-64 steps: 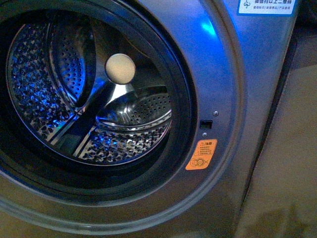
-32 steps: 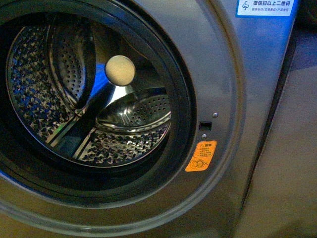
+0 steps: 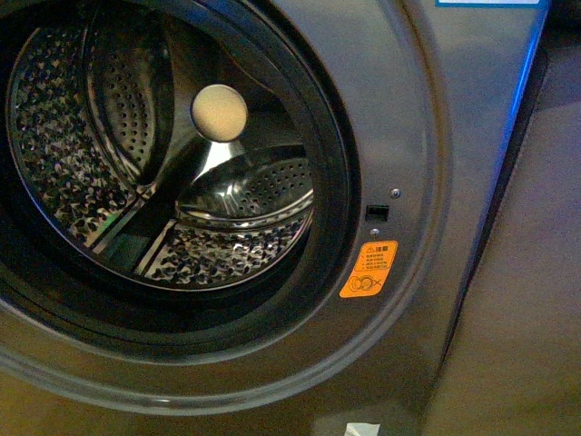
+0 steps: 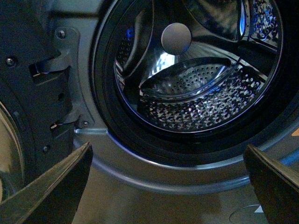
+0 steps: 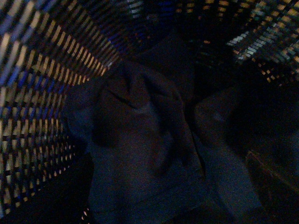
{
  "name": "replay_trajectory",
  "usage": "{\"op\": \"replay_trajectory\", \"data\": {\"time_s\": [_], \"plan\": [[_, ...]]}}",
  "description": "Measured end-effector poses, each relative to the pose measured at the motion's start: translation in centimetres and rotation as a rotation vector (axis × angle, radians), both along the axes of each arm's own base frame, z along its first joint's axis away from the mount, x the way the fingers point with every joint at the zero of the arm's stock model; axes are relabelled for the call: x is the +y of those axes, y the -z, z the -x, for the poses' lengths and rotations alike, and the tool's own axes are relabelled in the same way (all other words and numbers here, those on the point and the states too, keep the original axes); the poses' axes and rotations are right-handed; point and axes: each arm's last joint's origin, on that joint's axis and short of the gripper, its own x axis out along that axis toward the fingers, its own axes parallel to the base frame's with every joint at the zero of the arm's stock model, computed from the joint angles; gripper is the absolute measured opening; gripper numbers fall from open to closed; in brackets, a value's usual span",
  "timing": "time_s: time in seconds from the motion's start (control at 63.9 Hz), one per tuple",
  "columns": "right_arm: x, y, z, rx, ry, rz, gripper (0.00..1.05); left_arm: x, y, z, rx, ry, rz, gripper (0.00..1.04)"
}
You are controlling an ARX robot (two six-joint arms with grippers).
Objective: Put clothes into washing machine
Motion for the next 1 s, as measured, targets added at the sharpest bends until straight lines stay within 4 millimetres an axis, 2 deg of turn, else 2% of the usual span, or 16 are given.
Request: {"op": "replay_trajectory", "data": {"time_s": [0.203, 0.407, 0.735, 1.001], "plan": [[-0.6, 5.8, -0.3, 0.055, 0.019, -0.035, 0.97, 0.0, 0.0, 0.0, 0.000, 0.000, 0.000, 0.98], [-0.4, 9.5, -0.2, 0.072, 0.030, -0.064, 0.97, 0.0, 0.0, 0.0, 0.000, 0.000, 0.000, 0.98], [-0.5, 12.4, -0.3, 0.063, 0.047, -0.077, 0.97, 0.0, 0.0, 0.0, 0.000, 0.000, 0.000, 0.98], [-0.6, 14.0, -0.2, 0.063, 0.065, -0.085, 0.97, 0.0, 0.0, 0.0, 0.000, 0.000, 0.000, 0.98]]}}
